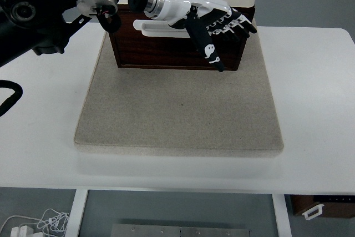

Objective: Close the drawer under the combination cabinet

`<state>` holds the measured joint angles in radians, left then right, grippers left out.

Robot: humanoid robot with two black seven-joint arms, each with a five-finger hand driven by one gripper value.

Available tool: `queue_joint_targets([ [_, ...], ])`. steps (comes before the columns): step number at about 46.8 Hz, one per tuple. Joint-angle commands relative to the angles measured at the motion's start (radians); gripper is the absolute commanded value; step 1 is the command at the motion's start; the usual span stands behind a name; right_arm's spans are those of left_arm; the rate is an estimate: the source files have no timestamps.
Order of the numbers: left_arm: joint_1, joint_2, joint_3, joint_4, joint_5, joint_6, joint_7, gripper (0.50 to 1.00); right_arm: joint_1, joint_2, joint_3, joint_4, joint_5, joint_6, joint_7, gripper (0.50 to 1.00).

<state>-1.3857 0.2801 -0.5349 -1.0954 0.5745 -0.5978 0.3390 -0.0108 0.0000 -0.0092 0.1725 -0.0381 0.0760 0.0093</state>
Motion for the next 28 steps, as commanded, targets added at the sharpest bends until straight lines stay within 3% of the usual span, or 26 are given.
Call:
queue_joint_targets([
  [1,0.005,0.001,-0.069,-0.001,-0.025,-0.002,-0.052,1.0,0.0,0.0,0.0,-0.001,0.0,0.001,0.0,0.952],
  [14,0.004,0.002,-0.307,0.006,-0.081,0.0,-0.181,1.0,0.0,0.0,0.0,0.001,0.001,-0.001,0.0,0.952],
  [28,-0.01,0.01,-0.52,0.089,-0.17,0.012,-0.247,1.0,0.0,0.0,0.0,-0.001,0.001,0.001,0.0,0.952],
])
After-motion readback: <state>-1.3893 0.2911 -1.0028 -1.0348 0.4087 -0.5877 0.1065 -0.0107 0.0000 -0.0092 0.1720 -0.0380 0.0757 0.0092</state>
